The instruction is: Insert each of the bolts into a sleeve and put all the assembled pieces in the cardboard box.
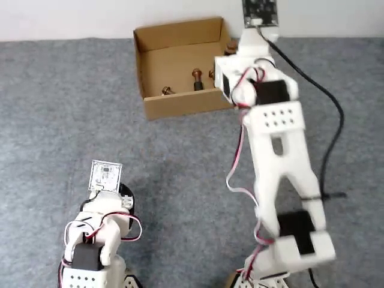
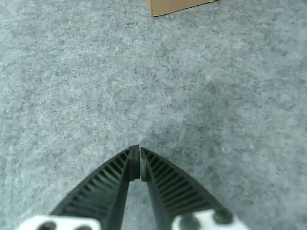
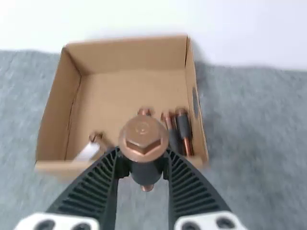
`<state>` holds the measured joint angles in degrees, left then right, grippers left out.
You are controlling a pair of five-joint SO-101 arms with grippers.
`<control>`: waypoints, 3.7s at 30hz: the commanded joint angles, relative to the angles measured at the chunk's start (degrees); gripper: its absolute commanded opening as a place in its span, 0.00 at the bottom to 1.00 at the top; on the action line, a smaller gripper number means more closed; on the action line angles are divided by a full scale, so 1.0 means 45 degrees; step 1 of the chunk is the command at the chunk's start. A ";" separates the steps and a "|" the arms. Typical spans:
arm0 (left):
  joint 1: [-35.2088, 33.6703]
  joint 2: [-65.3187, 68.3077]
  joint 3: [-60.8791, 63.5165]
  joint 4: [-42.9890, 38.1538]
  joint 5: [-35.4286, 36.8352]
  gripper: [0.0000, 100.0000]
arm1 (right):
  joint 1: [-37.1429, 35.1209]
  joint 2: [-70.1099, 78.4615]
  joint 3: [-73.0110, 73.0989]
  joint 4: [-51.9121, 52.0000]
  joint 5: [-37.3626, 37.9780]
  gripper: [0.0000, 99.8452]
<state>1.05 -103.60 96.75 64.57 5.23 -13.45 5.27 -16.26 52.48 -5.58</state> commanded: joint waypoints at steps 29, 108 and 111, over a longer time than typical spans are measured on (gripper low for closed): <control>-0.0039 -0.0078 -0.0068 -0.0313 -0.0117 0.00 | -0.0733 1.1106 -0.8752 -0.0225 0.2071 0.15; -0.0098 -0.0137 -0.0068 0.1621 -0.0059 0.00 | 0.4718 -0.6730 0.2774 1.0012 -0.0938 0.01; -0.0098 -0.0137 -0.0068 0.1621 -0.0059 0.00 | 0.4777 -0.8098 0.4708 0.9055 -0.0879 0.01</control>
<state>0.88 -103.60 96.75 71.43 5.05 7.38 -25.23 -0.79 97.05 -9.36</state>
